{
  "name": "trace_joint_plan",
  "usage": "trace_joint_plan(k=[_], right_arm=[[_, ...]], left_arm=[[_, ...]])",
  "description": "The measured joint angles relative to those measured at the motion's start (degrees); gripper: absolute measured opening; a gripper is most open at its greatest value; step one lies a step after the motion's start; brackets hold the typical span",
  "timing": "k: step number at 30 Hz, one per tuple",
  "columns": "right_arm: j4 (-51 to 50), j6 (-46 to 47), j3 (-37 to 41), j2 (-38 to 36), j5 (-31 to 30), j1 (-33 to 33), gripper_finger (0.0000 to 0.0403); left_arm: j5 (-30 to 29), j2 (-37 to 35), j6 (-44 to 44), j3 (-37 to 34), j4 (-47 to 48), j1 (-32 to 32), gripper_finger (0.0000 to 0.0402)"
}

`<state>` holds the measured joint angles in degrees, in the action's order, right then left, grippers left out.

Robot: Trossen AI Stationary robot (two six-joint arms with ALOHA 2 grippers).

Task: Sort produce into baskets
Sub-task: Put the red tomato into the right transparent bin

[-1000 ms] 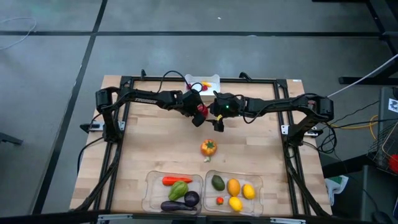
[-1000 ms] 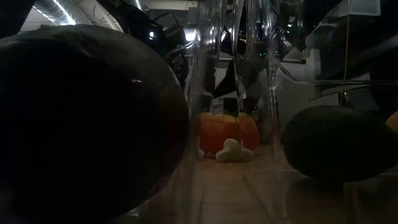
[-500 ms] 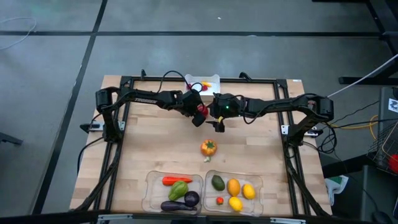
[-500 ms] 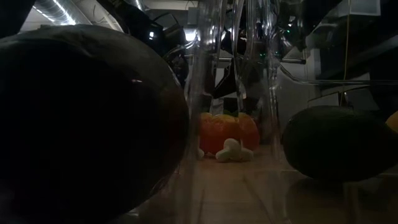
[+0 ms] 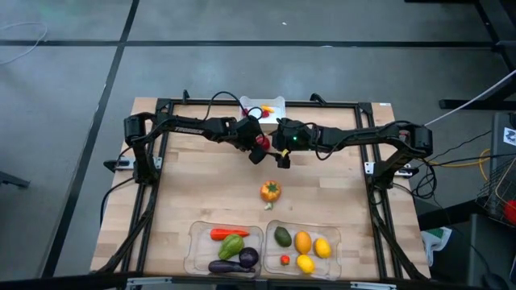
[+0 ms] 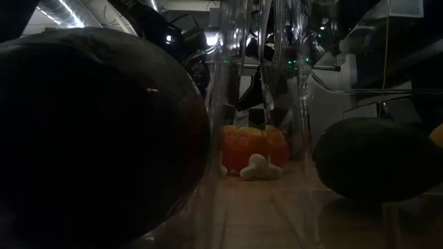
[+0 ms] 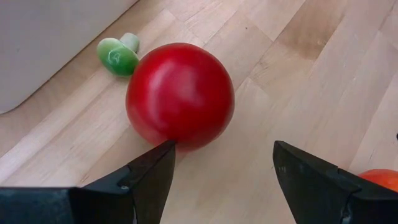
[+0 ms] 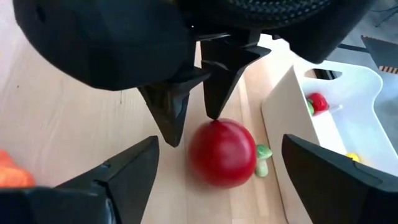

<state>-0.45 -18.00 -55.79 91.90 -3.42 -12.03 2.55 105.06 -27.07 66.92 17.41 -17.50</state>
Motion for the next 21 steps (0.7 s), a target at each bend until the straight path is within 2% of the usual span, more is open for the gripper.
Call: trace_joint_plan(k=[9,21], right_arm=[[0.0,0.1,0.0,0.0,0.0,0.0,0.0335],[0.1,0.7,0.0,0.0,0.0,0.0,0.0335]], left_arm=[[0.0,-0.6,-2.9,0.0,-0.6,-0.3,0.0265],[0.0,-7.4,-2.8,0.4,0.4,-1.2,0.0265]])
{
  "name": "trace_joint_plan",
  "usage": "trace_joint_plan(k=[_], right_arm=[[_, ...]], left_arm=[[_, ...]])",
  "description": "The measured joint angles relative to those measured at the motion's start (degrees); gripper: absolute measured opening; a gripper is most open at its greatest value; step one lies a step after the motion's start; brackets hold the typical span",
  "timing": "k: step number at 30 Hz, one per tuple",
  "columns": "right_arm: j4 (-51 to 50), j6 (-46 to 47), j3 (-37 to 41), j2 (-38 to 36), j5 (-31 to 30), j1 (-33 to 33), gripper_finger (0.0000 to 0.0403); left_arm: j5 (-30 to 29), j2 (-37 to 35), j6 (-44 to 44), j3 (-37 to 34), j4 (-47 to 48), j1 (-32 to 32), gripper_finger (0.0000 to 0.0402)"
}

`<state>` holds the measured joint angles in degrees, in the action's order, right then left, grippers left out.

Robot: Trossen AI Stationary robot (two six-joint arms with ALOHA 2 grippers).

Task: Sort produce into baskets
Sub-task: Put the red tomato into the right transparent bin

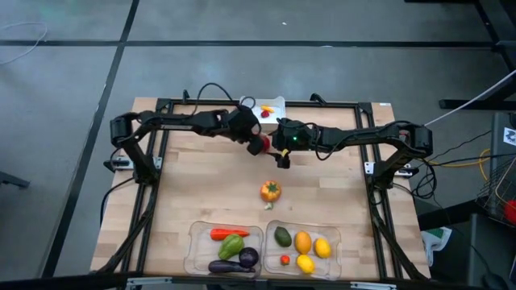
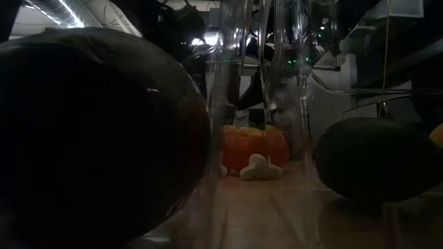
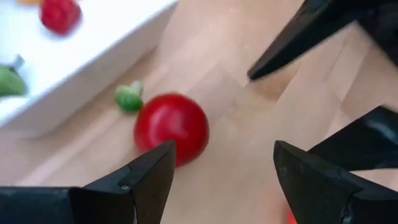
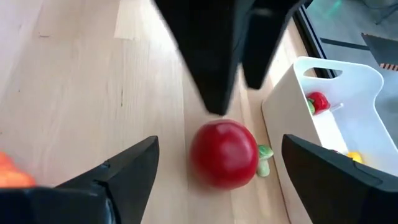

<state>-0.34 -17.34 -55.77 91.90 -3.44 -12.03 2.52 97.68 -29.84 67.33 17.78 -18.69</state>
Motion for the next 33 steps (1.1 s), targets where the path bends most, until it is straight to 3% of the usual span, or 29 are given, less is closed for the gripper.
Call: trace_joint_plan(k=[7,13,17,27,33], right_arm=[[-0.9,4.8,-0.6,0.0,0.1,-1.2,0.0335],[-10.9,8.2,-8.1,0.0,1.5,-1.1,0.0335],[-11.7,8.2,-12.9,1.2,1.6,-1.1,0.0335],[-28.7,8.6,-27.9,15.9,0.6,-1.9,0.0335],[-33.1,8.1,-33.4,21.2,-1.1,-2.2,0.0335]], left_arm=[[0.0,-5.7,5.2,0.0,0.1,-2.3,0.0265],[0.0,-10.6,6.2,0.0,0.2,-5.4,0.0265],[0.0,-13.4,6.2,0.0,0.5,-7.4,0.0265],[-0.3,-17.8,8.7,0.1,6.4,-9.9,0.0265],[-0.6,-17.9,9.2,0.1,10.5,-9.8,0.0265]])
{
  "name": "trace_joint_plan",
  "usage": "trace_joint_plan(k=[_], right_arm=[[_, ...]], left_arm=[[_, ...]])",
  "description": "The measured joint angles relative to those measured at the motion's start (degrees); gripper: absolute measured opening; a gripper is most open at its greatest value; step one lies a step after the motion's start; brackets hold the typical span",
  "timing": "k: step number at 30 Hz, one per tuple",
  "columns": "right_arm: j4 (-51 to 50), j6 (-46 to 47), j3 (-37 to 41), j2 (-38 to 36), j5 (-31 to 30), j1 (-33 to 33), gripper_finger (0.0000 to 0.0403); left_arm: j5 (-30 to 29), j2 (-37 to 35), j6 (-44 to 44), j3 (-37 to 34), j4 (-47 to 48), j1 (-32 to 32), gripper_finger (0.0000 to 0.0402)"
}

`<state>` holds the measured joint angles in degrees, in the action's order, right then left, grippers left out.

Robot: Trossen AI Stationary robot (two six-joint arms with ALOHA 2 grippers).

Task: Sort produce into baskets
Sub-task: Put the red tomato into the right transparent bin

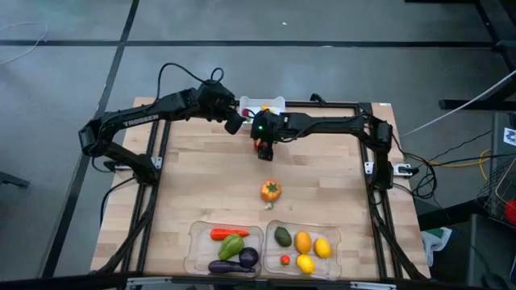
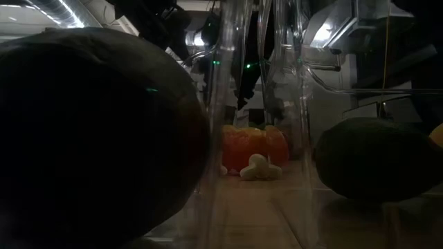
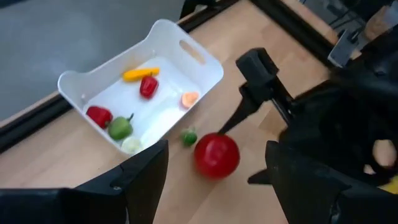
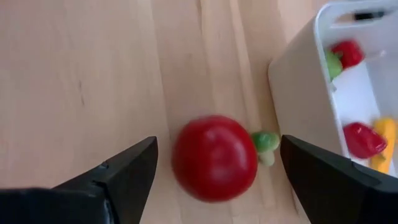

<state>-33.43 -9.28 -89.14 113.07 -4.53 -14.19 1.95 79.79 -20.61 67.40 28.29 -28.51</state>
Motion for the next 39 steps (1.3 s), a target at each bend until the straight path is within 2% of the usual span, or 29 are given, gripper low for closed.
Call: trace_joint_plan(k=[6,11,25,39], right_arm=[[-1.4,0.0,-1.4,2.2,0.6,-1.9,0.0335],[-1.9,0.1,-1.3,3.5,4.2,-3.9,0.0335],[-2.2,0.3,-1.5,7.5,4.5,-4.2,0.0335],[-3.1,0.5,-1.4,7.3,4.8,-3.8,0.0334]], left_arm=[[-0.1,0.1,0.0,0.0,1.8,0.0,0.0265],[-0.1,0.1,0.0,0.0,2.0,0.0,0.0265],[-0.1,0.1,0.0,0.0,2.7,0.1,0.0265],[-0.1,0.2,1.7,0.0,2.8,0.1,0.0265]])
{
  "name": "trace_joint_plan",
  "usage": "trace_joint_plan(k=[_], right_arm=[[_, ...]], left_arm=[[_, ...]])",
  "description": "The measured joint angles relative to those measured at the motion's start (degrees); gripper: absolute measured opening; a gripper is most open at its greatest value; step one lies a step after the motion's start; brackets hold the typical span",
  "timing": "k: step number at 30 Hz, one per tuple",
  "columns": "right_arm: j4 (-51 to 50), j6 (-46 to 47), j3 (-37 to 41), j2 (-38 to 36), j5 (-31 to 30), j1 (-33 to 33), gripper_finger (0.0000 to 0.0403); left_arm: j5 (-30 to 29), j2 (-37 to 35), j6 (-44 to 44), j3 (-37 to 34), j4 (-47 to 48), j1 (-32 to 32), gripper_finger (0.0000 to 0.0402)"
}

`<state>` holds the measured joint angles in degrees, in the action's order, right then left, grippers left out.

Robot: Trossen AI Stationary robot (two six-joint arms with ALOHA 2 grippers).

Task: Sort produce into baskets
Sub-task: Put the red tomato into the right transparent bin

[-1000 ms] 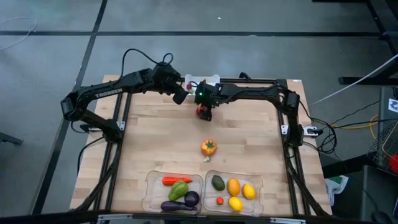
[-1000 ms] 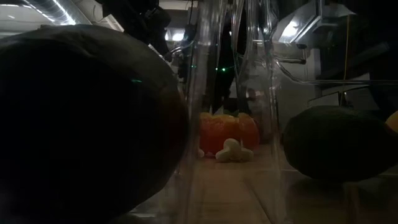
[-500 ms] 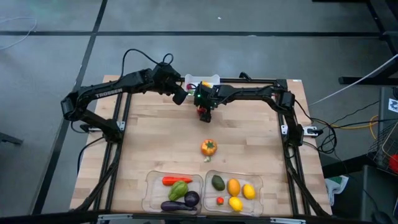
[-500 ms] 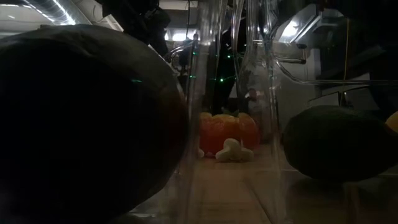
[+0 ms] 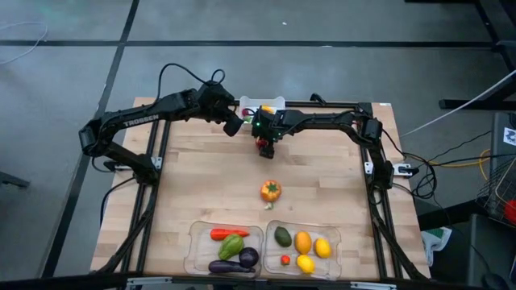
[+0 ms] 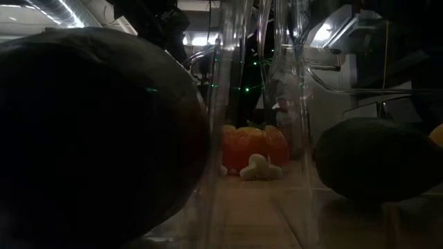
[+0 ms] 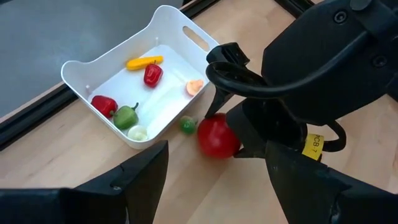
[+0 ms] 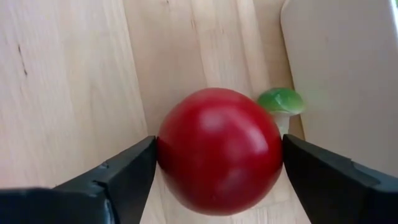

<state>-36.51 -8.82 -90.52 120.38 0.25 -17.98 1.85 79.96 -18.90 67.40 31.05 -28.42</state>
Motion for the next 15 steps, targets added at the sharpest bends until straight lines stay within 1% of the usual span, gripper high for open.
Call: trace_joint_plan(k=[3,9,13,15], right_arm=[[-0.2,0.0,0.0,0.0,0.1,0.0,0.0321],[-0.7,0.0,0.0,0.0,0.4,0.0,0.0274],[-1.5,0.1,0.1,-0.7,0.6,0.0,0.027],[-4.1,1.0,-0.3,-1.2,1.1,0.0,0.0275]], left_arm=[[0.0,0.0,0.0,0.0,0.0,0.0,0.0265],[0.0,0.0,1.3,0.0,0.0,0.0,0.0265],[0.0,0.0,3.0,0.0,0.0,0.0,0.0265],[0.0,0.0,3.0,0.0,0.1,0.0,0.0265]])
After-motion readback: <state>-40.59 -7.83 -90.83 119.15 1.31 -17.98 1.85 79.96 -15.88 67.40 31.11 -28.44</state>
